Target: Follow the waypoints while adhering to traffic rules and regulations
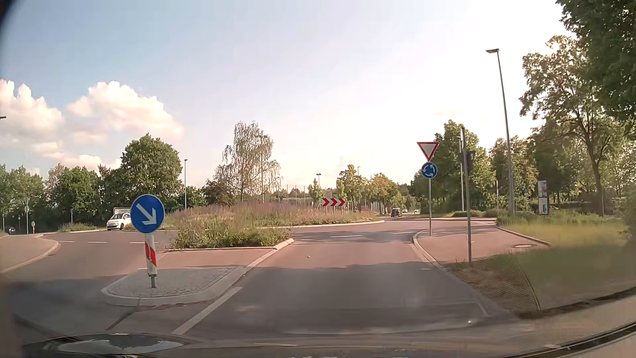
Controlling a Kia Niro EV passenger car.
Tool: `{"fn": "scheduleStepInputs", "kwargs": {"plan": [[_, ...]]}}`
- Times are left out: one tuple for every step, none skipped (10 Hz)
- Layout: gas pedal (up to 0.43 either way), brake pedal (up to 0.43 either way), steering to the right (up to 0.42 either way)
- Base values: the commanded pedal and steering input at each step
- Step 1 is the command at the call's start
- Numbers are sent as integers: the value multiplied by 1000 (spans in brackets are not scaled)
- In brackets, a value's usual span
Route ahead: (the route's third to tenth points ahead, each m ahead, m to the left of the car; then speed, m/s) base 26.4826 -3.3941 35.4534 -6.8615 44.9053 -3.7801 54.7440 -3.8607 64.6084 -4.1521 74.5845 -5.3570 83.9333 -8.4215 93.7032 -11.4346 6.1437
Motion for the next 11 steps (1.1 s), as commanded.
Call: {"fn": "scheduleStepInputs", "kwargs": {"plan": [[0,256,-2],[0,256,-1],[0,262,-1],[0,262,-1],[0,262,-1],[0,262,0],[0,262,0],[0,262,1],[0,262,2],[0,262,6],[0,262,9]]}}
